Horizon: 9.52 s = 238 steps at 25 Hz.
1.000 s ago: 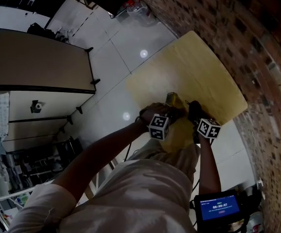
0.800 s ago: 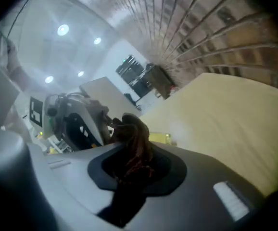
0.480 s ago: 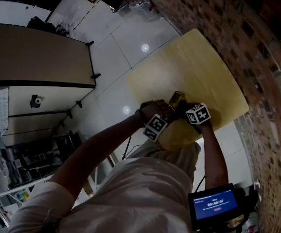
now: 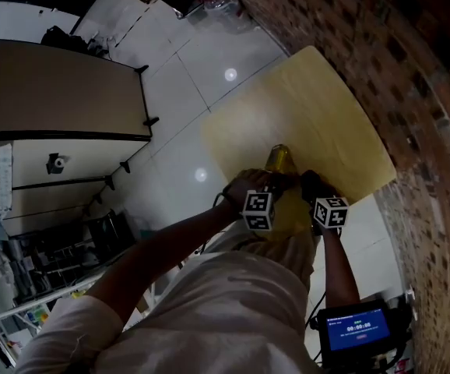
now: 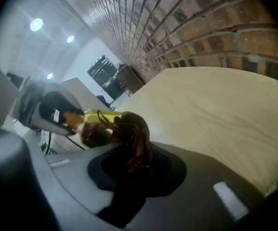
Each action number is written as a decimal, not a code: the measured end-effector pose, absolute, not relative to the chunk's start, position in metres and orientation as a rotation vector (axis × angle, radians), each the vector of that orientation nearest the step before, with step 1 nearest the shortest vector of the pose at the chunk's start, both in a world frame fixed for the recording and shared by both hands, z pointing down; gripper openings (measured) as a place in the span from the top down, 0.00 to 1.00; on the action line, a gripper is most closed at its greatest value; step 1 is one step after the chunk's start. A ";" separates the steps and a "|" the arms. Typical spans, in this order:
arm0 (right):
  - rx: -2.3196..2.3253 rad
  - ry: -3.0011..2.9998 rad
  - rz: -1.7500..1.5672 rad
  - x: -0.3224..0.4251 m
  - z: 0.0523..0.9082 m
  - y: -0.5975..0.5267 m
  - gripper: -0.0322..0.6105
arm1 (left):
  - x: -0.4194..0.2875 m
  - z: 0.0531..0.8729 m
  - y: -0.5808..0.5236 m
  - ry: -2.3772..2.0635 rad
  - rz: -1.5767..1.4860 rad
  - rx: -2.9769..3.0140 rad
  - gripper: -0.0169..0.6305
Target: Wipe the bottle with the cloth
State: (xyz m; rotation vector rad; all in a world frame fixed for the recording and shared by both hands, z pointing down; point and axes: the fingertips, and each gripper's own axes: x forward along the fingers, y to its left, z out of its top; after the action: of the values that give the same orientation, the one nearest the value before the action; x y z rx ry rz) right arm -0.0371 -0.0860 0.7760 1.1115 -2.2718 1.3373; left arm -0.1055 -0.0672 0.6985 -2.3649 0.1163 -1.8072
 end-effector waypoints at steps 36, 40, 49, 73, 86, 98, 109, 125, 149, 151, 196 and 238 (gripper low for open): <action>1.162 -2.375 1.352 -0.130 0.741 -0.059 0.84 | -0.113 0.706 -0.093 1.594 -2.385 -2.695 0.71; 1.131 -2.271 1.334 -0.137 0.760 -0.061 0.84 | -0.113 0.707 -0.096 1.638 -2.412 -2.694 0.71; 1.146 -2.042 1.619 -0.127 0.799 -0.049 0.84 | -0.121 0.704 -0.103 1.908 -2.274 -2.774 0.71; 1.176 -2.029 1.554 -0.019 0.772 0.028 0.83 | -0.124 0.670 -0.067 0.446 -1.775 -2.573 0.39; 1.227 -2.011 1.585 -0.009 0.768 0.040 0.83 | -0.119 0.680 -0.080 0.672 -1.840 -2.669 0.70; 1.195 -2.053 1.563 -0.013 0.761 0.039 0.83 | -0.089 0.664 -0.094 1.041 -1.357 -3.264 0.71; 1.341 -2.139 1.614 0.016 0.734 0.016 0.83 | -0.071 0.662 -0.070 0.796 -1.221 -3.130 0.71; 1.309 -2.558 1.629 -0.047 0.674 -0.072 0.83 | -0.073 0.664 -0.059 0.706 -1.312 -3.147 0.71; 1.466 -2.054 1.676 -0.022 0.791 -0.052 0.83 | -0.081 0.672 -0.056 0.852 -1.453 -3.210 0.65; 1.485 -2.072 1.706 -0.021 0.787 -0.041 0.83 | -0.085 0.672 -0.054 0.806 -1.463 -3.174 0.60; 1.597 -2.451 1.772 -0.005 0.682 -0.042 0.83 | -0.041 0.676 -0.060 0.009 -1.757 -1.994 0.64; 1.665 -2.008 1.610 0.030 0.756 0.007 0.83 | -0.078 0.646 -0.072 0.357 -1.629 -2.373 0.51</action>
State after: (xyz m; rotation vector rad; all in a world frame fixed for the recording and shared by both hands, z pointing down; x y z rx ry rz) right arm 0.0296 0.0070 0.7559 1.6650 -2.0078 1.6101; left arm -0.0779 -0.0720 0.6457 -2.3734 0.3566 -1.6295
